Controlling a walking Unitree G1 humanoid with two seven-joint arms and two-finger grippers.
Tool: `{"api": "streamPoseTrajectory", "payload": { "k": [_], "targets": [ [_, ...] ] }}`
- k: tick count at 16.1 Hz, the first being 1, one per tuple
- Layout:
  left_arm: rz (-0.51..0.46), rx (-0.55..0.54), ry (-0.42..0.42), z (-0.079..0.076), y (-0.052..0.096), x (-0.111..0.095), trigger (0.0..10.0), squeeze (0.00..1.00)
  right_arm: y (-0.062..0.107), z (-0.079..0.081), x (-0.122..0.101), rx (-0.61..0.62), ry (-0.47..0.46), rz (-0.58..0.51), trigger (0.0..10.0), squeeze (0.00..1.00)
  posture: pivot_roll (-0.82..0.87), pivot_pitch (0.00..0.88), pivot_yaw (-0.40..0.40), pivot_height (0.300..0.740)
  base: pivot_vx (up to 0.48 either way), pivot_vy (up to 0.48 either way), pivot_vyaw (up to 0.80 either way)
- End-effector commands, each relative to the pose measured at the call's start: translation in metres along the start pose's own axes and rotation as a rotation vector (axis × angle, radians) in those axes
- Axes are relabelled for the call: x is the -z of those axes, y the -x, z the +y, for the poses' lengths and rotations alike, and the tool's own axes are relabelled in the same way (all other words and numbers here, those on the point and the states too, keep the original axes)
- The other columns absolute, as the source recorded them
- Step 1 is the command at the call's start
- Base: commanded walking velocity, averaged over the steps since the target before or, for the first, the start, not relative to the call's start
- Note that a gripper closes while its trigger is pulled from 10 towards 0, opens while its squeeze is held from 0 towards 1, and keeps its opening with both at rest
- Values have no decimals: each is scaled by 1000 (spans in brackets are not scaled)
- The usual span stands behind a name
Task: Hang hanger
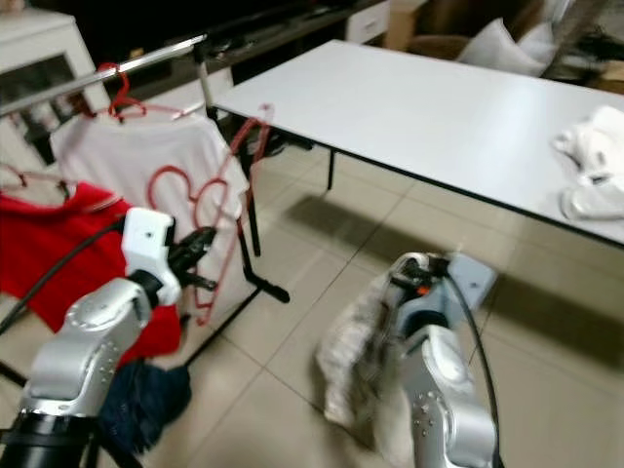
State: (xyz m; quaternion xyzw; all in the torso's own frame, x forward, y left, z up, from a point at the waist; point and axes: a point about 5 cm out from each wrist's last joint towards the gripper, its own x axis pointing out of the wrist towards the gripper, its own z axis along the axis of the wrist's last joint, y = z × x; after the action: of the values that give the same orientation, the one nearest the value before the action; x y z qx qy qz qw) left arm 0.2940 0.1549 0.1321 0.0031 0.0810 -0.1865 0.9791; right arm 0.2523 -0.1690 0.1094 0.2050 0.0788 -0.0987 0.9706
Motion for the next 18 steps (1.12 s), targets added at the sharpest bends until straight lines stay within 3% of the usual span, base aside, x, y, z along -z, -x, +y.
{"api": "streamPoseTrajectory", "payload": {
  "k": [1,13,18],
  "targets": [
    [-11,12,-11,-3,-3,-4,10000,0,1,1,-10,-6,-14,-45,10000,0,-170,0,77,740,0,352,-781],
    [-7,-6,-11,1,-4,-3,10000,0,-1,0,-12,5,-1,-49,10000,0,-167,0,70,740,0,367,-788],
    [-9,-9,-12,1,-4,-4,10000,0,-2,0,-13,4,-9,-55,10000,0,-165,0,68,740,0,446,0]
  ]
}}
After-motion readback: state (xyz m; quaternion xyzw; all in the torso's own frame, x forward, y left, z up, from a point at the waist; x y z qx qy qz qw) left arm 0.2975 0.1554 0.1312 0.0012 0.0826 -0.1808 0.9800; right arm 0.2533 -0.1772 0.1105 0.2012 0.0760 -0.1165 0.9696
